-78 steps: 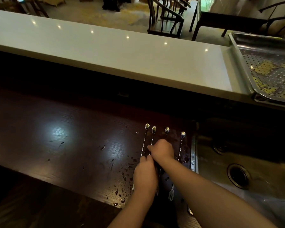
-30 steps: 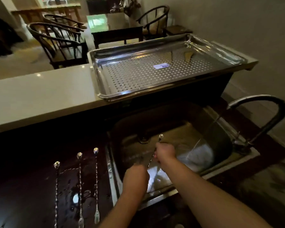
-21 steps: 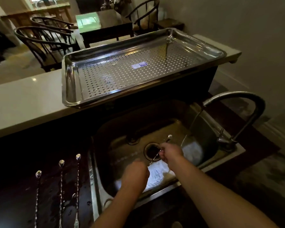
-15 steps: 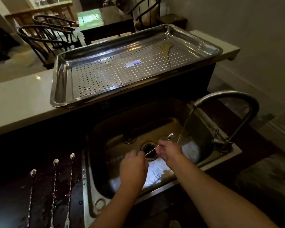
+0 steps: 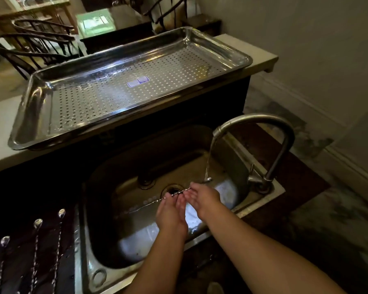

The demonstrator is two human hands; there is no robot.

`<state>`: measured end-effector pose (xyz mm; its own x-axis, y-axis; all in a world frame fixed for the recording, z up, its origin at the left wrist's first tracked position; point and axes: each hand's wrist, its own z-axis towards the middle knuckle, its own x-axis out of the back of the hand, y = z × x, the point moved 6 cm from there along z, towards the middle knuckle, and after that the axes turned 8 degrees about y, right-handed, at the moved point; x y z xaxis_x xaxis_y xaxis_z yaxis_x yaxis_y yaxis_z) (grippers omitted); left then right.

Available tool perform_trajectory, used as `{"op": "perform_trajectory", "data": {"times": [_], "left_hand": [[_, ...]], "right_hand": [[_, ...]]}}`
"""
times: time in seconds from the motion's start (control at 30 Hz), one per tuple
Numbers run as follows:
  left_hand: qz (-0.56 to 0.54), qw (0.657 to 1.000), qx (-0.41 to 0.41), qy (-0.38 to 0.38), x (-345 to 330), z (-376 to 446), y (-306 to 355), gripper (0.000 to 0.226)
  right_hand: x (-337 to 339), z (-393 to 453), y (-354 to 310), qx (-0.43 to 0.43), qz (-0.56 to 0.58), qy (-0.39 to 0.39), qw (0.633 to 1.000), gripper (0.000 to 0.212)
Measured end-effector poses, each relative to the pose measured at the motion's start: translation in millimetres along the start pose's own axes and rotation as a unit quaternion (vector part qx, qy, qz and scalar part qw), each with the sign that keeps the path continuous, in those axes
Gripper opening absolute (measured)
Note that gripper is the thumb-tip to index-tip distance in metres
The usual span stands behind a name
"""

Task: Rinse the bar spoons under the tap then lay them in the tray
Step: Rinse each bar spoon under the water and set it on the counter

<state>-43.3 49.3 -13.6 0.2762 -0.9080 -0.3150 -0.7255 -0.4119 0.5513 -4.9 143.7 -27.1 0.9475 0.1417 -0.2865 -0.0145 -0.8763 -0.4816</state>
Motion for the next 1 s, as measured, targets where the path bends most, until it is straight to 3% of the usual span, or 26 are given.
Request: {"op": "perform_trajectory", "data": {"times": [0.2,0.33,0.5,0.87,1.0], "left_hand": [[-0.017,0.998,-0.047,0.043,4,7,2,0.009],[-0.018,0.996,-0.08,0.044,1,9,8,0.02],[0.0,0.994,-0.098,0.043,-2,10,11,0.009],[0.007,0.995,-0.096,0.03,-1,13,12,0.006],[0.005,0.996,-0.088,0.027,0,12,6,0.016]], "right_hand": [[-2,1,-3,0.002,-0.008,0.006,1.0,0.012],[-5,2,-5,0.006,-0.016,0.003,1.0,0.016],[-4,4,-9,0.012,-0.026,0.016,0.999,0.009],[19,15,-33,0.039,-0.06,0.111,0.991,0.027],[23,21,-34,0.041,-0.073,0.12,0.989,0.031]]}}
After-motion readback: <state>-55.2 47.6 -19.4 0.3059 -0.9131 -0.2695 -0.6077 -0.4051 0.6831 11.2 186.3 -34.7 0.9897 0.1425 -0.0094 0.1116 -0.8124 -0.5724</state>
